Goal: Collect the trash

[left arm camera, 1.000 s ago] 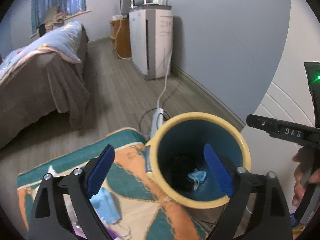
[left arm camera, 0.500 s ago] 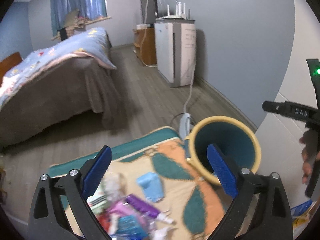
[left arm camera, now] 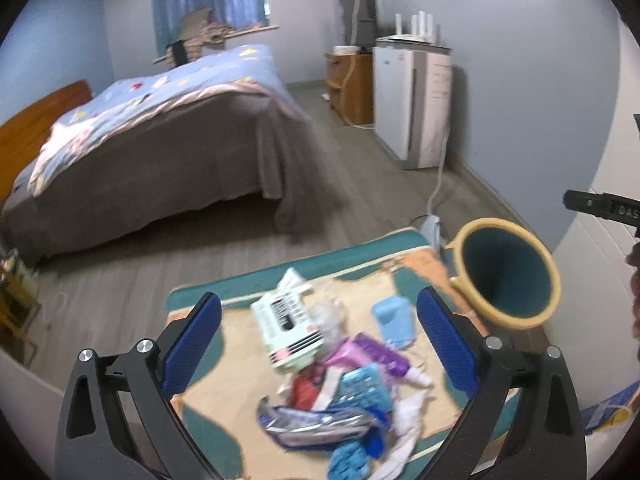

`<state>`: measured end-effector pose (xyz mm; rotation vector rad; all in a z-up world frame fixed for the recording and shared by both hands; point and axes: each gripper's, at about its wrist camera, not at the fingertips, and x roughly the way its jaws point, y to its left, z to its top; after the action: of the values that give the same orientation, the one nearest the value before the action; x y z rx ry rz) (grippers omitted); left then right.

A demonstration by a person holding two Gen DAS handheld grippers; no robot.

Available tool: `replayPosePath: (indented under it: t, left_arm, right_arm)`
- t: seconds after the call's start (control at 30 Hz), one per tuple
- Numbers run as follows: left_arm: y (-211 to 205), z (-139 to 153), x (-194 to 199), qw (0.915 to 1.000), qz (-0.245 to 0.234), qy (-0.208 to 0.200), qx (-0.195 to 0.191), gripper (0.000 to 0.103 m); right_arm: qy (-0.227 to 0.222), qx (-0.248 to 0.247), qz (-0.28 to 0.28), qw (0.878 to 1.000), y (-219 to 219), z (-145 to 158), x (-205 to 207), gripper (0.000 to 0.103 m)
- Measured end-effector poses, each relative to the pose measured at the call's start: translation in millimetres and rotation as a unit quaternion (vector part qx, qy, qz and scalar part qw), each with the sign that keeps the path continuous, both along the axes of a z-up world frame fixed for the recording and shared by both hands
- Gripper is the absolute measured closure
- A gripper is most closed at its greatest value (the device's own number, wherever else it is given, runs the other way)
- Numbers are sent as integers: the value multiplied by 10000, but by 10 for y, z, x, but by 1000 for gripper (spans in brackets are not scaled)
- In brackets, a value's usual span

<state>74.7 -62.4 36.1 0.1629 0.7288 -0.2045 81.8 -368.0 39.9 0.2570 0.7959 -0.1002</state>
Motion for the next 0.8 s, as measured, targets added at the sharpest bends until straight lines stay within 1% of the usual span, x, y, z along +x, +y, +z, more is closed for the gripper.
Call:
replayPosePath:
  t: [0.2,0.33,0.6,0.7,0.8]
  left_arm:
    - [427,-183,13,9986,436,185,-254,6]
    - [629,-226,32,9976,550,223,-355,6]
    - [859,-308,102,9968,686,311,-281,6]
    - [911,-359,132,9967,686,370,-210,6]
    - [953,-420,165,9972,655,370,-51,6]
  right_arm:
    - [124,-168,251,9995,378,-54,106,6]
    - [224,-308,407,9984,617,-128,181,6]
    - [385,-244,626,9970,1010,-328,371,6]
    - [539,-104,676,9962,1113,-479,467,6]
    - [704,-78,684,9951,1196,-633,547,6]
